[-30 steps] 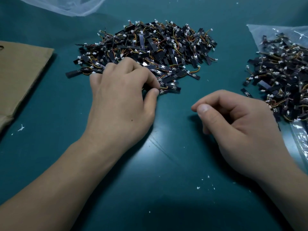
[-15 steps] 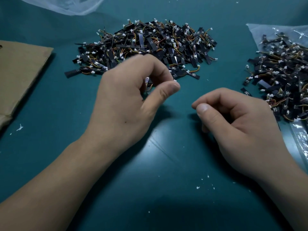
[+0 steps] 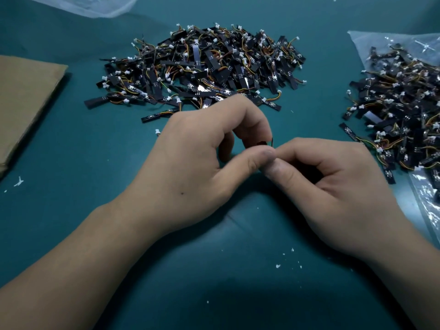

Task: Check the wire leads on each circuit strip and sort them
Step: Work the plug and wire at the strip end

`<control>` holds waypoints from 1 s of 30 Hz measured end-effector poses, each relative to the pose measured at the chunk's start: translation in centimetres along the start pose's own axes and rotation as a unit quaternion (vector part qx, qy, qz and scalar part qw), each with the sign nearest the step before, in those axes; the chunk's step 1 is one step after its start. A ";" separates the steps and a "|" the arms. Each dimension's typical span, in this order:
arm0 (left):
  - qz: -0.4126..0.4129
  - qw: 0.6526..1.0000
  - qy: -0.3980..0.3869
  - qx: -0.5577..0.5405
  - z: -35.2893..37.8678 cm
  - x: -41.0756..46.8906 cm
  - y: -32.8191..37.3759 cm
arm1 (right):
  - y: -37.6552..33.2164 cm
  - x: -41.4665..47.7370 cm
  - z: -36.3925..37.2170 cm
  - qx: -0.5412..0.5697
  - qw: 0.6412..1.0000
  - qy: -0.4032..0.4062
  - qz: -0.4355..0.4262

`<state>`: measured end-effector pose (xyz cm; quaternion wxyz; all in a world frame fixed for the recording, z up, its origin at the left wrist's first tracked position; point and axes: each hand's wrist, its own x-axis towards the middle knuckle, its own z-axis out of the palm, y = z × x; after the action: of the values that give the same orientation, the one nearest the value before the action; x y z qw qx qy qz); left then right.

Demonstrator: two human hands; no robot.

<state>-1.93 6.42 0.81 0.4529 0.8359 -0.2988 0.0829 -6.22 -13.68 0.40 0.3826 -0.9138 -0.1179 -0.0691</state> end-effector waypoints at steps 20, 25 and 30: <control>-0.005 0.999 -0.042 -0.009 -0.1 0.1 0.0 | 0.0 0.1 0.1 0.033 0.999 0.014 -0.008; -0.017 1.000 -0.025 0.006 -0.1 0.1 -0.1 | -0.1 0.1 0.1 0.063 0.998 0.010 -0.003; -0.052 0.999 -0.014 -0.012 0.0 0.1 -0.1 | -0.1 0.0 0.1 0.035 0.999 0.001 0.018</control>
<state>-1.76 6.42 0.79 0.4621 0.8460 -0.2623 0.0445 -6.20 -13.52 0.37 0.4157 -0.9017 -0.1035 -0.0587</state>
